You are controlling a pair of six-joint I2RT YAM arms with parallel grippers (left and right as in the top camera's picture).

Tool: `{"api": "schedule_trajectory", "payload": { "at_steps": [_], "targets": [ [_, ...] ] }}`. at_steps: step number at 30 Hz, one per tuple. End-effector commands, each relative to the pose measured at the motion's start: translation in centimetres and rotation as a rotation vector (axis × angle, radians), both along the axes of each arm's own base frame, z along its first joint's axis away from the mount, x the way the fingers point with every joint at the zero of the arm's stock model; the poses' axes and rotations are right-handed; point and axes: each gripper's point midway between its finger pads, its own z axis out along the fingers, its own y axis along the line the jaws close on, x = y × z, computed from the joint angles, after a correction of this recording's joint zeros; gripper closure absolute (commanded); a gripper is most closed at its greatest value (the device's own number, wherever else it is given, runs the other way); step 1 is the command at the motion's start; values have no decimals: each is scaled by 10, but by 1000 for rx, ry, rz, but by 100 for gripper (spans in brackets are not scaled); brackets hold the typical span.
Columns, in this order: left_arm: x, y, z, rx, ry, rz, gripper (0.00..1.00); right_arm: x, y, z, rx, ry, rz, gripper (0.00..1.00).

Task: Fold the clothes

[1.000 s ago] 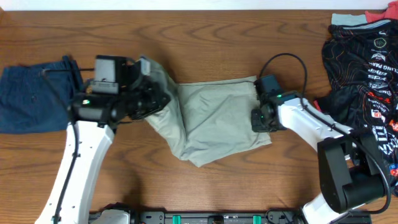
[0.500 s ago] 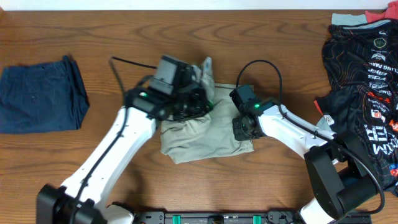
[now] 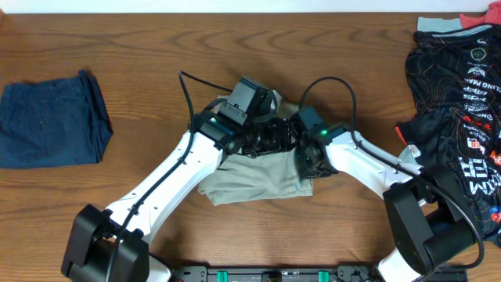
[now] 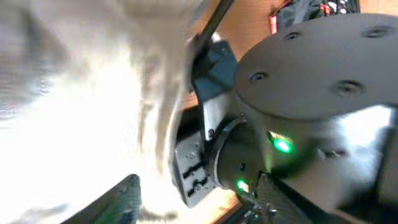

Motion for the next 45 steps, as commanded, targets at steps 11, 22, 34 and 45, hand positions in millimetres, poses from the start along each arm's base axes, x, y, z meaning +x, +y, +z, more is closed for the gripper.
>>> {"api": "schedule_trajectory", "payload": {
  "at_steps": [11,22,34,45],
  "targets": [
    [72,132,14,171,-132,299,31,50,-60,110,30,-137,-64,65],
    [79,178,-60,335,-12,279,6,9,51,140,532,-87,328,65],
    [81,145,-126,187,125,150,3,-46,43,37,354,155,287,63],
    [79,139,-148,158,174,135,5,-53,-25,-25,-16,170,84,63]
  ]
}}
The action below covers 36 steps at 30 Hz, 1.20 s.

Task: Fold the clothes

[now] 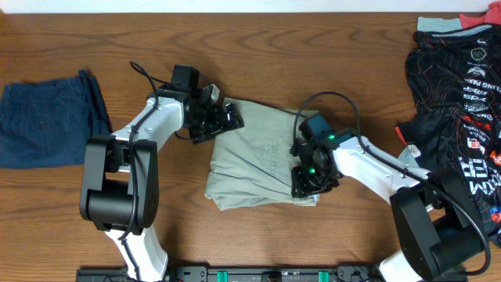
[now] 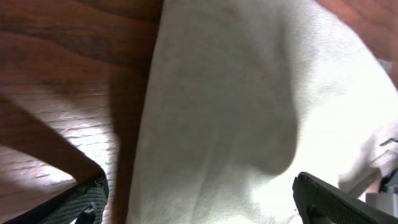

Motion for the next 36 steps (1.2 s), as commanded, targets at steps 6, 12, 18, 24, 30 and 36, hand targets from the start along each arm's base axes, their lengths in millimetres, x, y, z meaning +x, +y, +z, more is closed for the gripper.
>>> {"api": "schedule_trajectory", "payload": {
  "at_steps": [6,12,18,24,30,36],
  "targets": [
    [-3,-11,-9,-75,24,-32,20,0,-50,-29,-283,-35,-76,62],
    [3,-14,-5,-100,-7,-39,73,1,-50,-30,-282,-37,-76,61],
    [21,-7,4,-107,-82,-19,94,-3,-52,-28,-306,-7,-158,52],
    [56,40,50,-56,-229,93,94,10,-65,-9,-292,-24,-269,48],
    [94,141,148,85,-493,332,94,28,-81,25,-235,-119,-311,48],
    [70,284,245,232,-706,662,93,30,-89,48,-207,-178,-333,44]
  ]
}}
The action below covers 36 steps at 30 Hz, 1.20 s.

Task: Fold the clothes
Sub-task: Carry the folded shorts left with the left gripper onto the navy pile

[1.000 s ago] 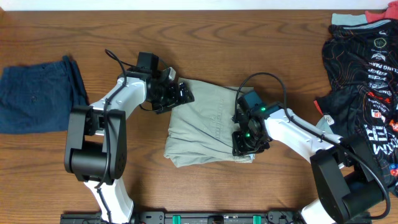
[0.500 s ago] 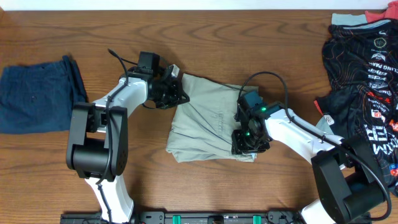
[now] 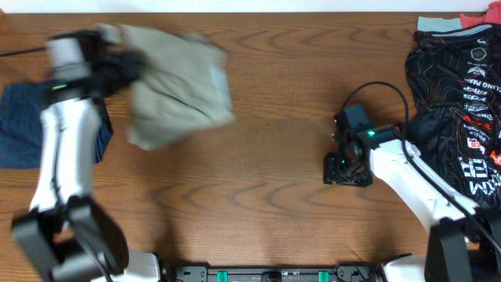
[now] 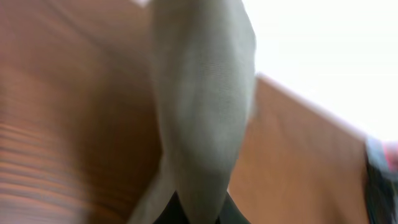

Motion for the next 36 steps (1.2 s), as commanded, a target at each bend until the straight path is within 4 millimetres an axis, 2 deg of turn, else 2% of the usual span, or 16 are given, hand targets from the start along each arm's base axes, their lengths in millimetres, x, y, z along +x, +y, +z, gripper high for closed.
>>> {"api": "schedule_trajectory", "payload": {
  "at_steps": [1,2,3,4,5,8,12,21,27,31,33,36],
  "targets": [
    [-27,77,43,74,-76,216,89,2,-7,10,-18,-44,9,43],
    [-40,100,45,72,-68,274,75,2,-7,11,-18,-47,9,42],
    [-53,119,41,63,-44,326,54,2,-7,11,-18,-47,9,41],
    [-66,134,35,49,-12,370,26,2,-7,11,-18,-47,9,41],
    [-76,144,29,28,16,405,2,3,-7,11,-17,-48,9,41],
    [-100,164,6,-112,105,548,2,3,-7,11,-17,-50,8,40],
    [-105,162,-10,-194,157,594,2,3,-7,11,-17,-48,8,40],
    [-86,129,-10,-186,168,503,2,2,-7,11,-18,-46,8,39],
    [-80,114,-12,-178,180,460,2,2,-7,11,-18,-46,8,39],
    [-75,105,-18,-86,194,394,2,3,-7,11,-17,-49,8,37],
    [-70,91,-22,-24,206,306,2,3,-6,11,-16,-49,8,36],
    [-66,60,-36,41,267,206,2,4,-5,12,-7,-55,8,34]
  ]
}}
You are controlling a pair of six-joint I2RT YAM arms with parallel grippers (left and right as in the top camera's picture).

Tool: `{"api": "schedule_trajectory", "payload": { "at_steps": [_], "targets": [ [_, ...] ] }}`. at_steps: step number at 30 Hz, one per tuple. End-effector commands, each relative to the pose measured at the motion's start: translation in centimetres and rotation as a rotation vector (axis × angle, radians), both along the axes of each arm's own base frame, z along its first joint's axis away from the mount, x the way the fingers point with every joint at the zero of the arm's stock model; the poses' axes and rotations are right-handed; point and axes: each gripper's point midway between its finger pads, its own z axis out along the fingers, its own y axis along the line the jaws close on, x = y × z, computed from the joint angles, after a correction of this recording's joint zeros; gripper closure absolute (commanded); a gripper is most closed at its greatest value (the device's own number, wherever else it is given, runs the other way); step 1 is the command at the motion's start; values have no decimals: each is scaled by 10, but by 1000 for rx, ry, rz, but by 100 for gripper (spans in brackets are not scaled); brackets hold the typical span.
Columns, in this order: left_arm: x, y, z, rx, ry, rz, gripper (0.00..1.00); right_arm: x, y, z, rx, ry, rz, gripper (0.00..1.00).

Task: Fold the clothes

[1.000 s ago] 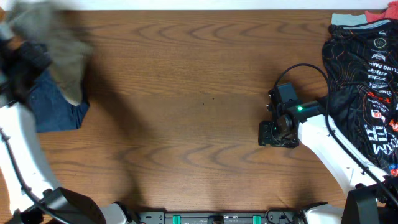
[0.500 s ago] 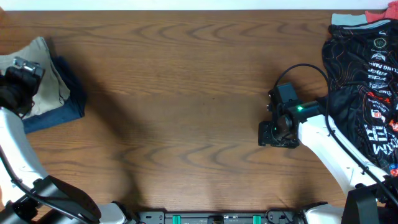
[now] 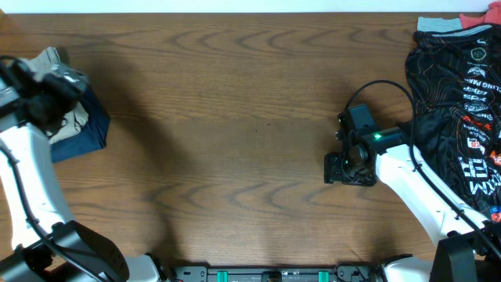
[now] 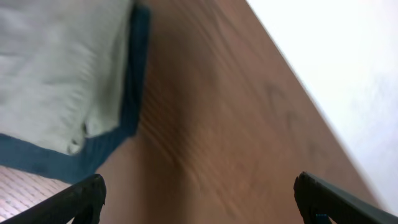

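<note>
A folded pale grey-green garment [image 4: 56,68] lies on top of the folded navy garment [image 4: 134,74] at the table's far left; the overhead view shows the navy edge [image 3: 88,129] and a bit of grey cloth [image 3: 52,56] beside the arm. My left gripper [image 4: 199,196] hangs above this stack, open, its fingers [image 4: 81,198] wide apart with nothing between them; from overhead the left gripper [image 3: 56,88] hides most of the stack. My right gripper [image 3: 347,169] rests low over bare table right of the middle, and its jaws' state is unclear from above.
A heap of unfolded clothes, mostly a black patterned jersey [image 3: 454,86], lies at the right edge with a pale garment [image 3: 438,23] behind it. The wooden table [image 3: 235,117] stretches between the stack and the right arm.
The grey garment was hanging from my shut left gripper above the table near the navy one. Now it lies on the navy garment and the left gripper is open above it. The right arm stayed put.
Both grippers worked on the grey garment at the table's middle. Then it lay folded there, left gripper at its left edge, right gripper at its right. Then the left held it aloft at far left, the right withdrawn. Now it lies released on the navy garment.
</note>
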Motion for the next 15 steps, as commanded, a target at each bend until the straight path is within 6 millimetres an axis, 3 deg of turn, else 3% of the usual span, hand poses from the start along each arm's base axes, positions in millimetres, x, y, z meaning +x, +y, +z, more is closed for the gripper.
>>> {"api": "schedule_trajectory", "payload": {
  "at_steps": [1,7,12,15],
  "targets": [
    [8,-35,-21,102,85,-167,2,4,-2,2,0,-21,-3,33],
    [10,-124,-53,129,213,-428,2,13,7,4,48,-50,-31,19],
    [-26,-207,-92,126,428,-653,2,26,12,7,73,-106,-28,11],
    [-53,-231,-108,209,565,-742,2,34,11,9,86,-135,-35,9]
  ]
}}
